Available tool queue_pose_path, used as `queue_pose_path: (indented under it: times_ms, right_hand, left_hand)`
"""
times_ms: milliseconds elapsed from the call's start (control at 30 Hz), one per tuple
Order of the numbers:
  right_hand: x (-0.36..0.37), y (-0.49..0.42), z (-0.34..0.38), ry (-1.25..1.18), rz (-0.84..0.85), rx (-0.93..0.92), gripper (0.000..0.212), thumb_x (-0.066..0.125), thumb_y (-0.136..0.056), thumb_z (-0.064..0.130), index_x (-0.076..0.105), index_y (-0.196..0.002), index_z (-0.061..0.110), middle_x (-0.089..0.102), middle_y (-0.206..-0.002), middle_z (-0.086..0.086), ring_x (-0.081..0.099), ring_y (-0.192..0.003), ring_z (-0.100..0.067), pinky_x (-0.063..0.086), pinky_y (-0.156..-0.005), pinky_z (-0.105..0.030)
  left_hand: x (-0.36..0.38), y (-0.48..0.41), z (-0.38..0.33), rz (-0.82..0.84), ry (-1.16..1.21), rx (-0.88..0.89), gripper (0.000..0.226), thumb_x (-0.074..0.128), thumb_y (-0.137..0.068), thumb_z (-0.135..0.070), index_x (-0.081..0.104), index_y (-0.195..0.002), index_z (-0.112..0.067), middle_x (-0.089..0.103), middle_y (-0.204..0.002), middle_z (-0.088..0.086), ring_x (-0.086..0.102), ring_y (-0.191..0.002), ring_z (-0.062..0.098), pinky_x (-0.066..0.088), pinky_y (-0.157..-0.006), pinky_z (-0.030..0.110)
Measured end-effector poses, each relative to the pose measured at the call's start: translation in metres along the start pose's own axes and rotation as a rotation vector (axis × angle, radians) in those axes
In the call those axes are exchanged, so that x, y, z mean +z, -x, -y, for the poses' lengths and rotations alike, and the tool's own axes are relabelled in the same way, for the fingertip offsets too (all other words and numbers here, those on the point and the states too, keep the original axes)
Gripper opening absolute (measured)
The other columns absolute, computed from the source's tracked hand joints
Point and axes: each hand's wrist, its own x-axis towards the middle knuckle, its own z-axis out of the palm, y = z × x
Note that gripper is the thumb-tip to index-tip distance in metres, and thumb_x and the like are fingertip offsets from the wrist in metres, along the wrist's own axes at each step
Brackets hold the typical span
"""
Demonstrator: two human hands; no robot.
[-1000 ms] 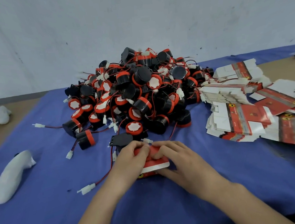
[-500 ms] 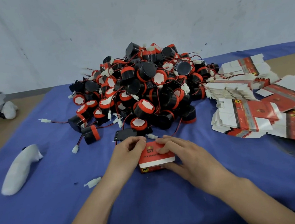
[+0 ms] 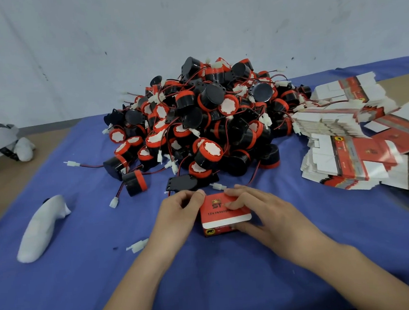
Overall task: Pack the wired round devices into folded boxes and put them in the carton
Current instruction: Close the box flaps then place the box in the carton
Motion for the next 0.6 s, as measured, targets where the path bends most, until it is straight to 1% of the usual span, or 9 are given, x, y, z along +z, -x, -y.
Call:
queue_pose_path:
  times_ms: [67,133,200,267,300,367,467,533,600]
  right_hand:
    - [0.000,0.000,0.001,-0.004,0.003,0.001,0.035,0.059,-0.095,0.047,0.058,-0.127,0.032,0.026,-0.142,0.041,0.012,-0.133,0.025,0.034,-0.106,-0.015]
    - [-0.001,-0.001,0.001,-0.005,0.016,0.002,0.037,0.058,-0.095,0.049,0.057,-0.128,0.033,0.024,-0.142,0.042,0.010,-0.129,0.030,0.034,-0.107,-0.014]
    - [-0.003,0.000,0.003,-0.020,0.044,-0.008,0.042,0.055,-0.093,0.057,0.053,-0.130,0.036,0.019,-0.140,0.051,0.005,-0.126,0.036,0.032,-0.107,-0.008]
    - [-0.006,0.002,0.006,-0.061,0.065,-0.016,0.053,0.047,-0.087,0.070,0.047,-0.133,0.043,0.012,-0.133,0.063,0.002,-0.127,0.038,0.025,-0.102,0.002]
    - [-0.008,0.003,0.007,-0.087,0.066,-0.020,0.056,0.043,-0.086,0.074,0.045,-0.134,0.044,0.011,-0.133,0.064,0.003,-0.130,0.035,0.023,-0.102,0.004]
    - [-0.008,0.005,0.004,-0.137,0.050,-0.027,0.054,0.037,-0.091,0.071,0.051,-0.131,0.038,0.022,-0.144,0.053,0.008,-0.138,0.027,0.025,-0.109,-0.003]
    - [-0.008,0.004,0.001,-0.189,0.043,-0.011,0.042,0.038,-0.098,0.060,0.057,-0.127,0.035,0.034,-0.153,0.034,0.013,-0.144,0.019,0.030,-0.114,-0.015]
    - [-0.007,0.002,0.000,-0.201,0.040,-0.018,0.038,0.041,-0.098,0.058,0.058,-0.124,0.037,0.035,-0.153,0.034,0.014,-0.145,0.018,0.031,-0.115,-0.018]
    - [-0.005,0.003,-0.003,-0.214,0.041,-0.026,0.036,0.043,-0.097,0.060,0.058,-0.123,0.040,0.034,-0.152,0.036,0.015,-0.145,0.018,0.031,-0.113,-0.018]
  left_hand:
    - [0.000,0.001,0.001,-0.009,-0.004,-0.007,0.027,0.057,-0.099,-0.041,0.073,-0.089,-0.021,0.075,-0.081,-0.009,0.068,-0.076,0.004,0.049,-0.061,0.013]
    - [0.002,0.001,-0.001,-0.023,0.005,-0.019,0.028,0.057,-0.100,-0.039,0.073,-0.089,-0.019,0.075,-0.079,-0.007,0.068,-0.073,0.004,0.049,-0.060,0.014]
    - [0.004,0.003,-0.003,-0.037,0.025,-0.011,0.024,0.057,-0.100,-0.035,0.073,-0.091,-0.020,0.074,-0.081,-0.006,0.066,-0.070,-0.002,0.047,-0.057,0.010]
    - [0.003,0.008,-0.005,-0.055,0.036,0.043,0.016,0.058,-0.100,-0.031,0.071,-0.097,-0.024,0.073,-0.089,-0.009,0.065,-0.076,-0.008,0.046,-0.061,0.006]
    - [0.002,0.012,-0.006,-0.060,0.028,0.088,0.012,0.058,-0.100,-0.031,0.069,-0.100,-0.027,0.072,-0.093,-0.013,0.064,-0.083,-0.009,0.046,-0.064,0.005]
    - [-0.003,0.021,-0.004,-0.041,-0.009,0.209,0.009,0.061,-0.097,-0.036,0.067,-0.102,-0.034,0.069,-0.099,-0.019,0.062,-0.097,-0.009,0.046,-0.074,0.006]
    - [-0.009,0.035,0.000,0.070,-0.117,0.391,0.018,0.060,-0.088,-0.051,0.069,-0.102,-0.042,0.062,-0.118,-0.026,0.053,-0.119,-0.006,0.041,-0.092,0.007]
    - [-0.012,0.038,0.004,0.141,-0.222,0.465,0.018,0.061,-0.087,-0.051,0.070,-0.102,-0.044,0.058,-0.125,-0.027,0.048,-0.128,-0.002,0.035,-0.101,0.008]
    - [-0.014,0.037,0.007,0.163,-0.267,0.481,0.019,0.063,-0.087,-0.051,0.070,-0.102,-0.044,0.057,-0.126,-0.027,0.045,-0.131,0.001,0.034,-0.104,0.011]
